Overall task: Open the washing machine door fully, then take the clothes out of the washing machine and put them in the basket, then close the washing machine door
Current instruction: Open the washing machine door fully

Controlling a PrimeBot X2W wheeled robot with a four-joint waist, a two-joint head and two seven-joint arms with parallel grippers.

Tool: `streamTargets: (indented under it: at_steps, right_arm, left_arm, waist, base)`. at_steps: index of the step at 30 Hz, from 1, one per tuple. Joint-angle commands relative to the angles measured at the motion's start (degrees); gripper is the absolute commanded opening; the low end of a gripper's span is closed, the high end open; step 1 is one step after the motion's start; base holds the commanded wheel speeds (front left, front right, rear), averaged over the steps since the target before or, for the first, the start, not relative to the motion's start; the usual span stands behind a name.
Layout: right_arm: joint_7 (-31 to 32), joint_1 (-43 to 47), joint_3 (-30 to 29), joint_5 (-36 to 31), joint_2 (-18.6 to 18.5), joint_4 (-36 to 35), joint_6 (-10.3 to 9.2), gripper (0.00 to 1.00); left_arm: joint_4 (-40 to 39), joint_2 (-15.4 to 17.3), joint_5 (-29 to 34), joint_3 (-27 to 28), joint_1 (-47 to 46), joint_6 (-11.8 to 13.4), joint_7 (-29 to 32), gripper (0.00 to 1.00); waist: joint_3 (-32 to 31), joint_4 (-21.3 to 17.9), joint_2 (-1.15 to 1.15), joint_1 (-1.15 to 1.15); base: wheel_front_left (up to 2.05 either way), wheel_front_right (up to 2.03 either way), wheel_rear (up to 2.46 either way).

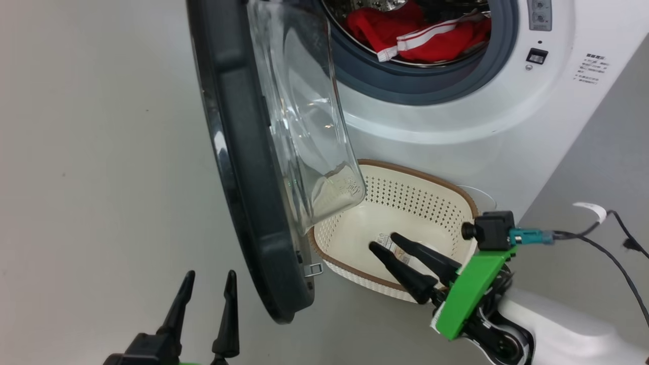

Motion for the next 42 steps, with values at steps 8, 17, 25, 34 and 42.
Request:
streamTargets:
  at_steps: [8, 17, 25, 34, 42]
  right_arm:
    - [-1.2, 7.1, -9.5, -9.1, 0.8, 6.3, 0.39, 1.00]
    - [-1.3, 16.3, -29.2, -25.9, 5.2, 8.8, 0.39, 1.00]
    - [-1.3, 22.6, -42.0, -43.4, 8.8, 5.4, 0.39, 1.00]
    - [-1.3, 27.9, -48.6, -56.2, 11.8, 0.8, 0.39, 1.00]
    - [-1.3, 30.8, -55.0, -62.5, 14.6, -2.4, 0.39, 1.00]
  left_arm:
    - [-0.9, 0.5, 1.1, 3.6, -0.6, -0.7, -0.4, 1.00]
    - [-1.0, 0.5, 0.9, 4.4, -0.3, -0.6, -0.4, 1.00]
    - [-1.1, 0.5, 1.0, 4.8, -0.3, -0.7, -0.4, 1.00]
    - [-1.3, 0.5, 1.3, 5.4, -0.1, -0.7, -0.4, 1.00]
    - [-1.7, 0.5, 1.8, 5.5, 0.0, -0.8, -0.4, 1.00]
  waist:
    - [-0.9, -1.7, 0.00, 0.00]
    - [-1.1, -2.4, 0.00, 0.00]
    - [-1.2, -2.3, 0.00, 0.00]
    - [-1.8, -2.5, 0.00, 0.00]
    - [-2.1, -2.6, 0.00, 0.00]
  base:
    - [0.00, 0.00, 0.00]
    - [0.00, 0.00, 0.00]
    - [0.00, 0.00, 0.00]
    - [0.00, 0.00, 0.00]
    - [0.00, 0.00, 0.00]
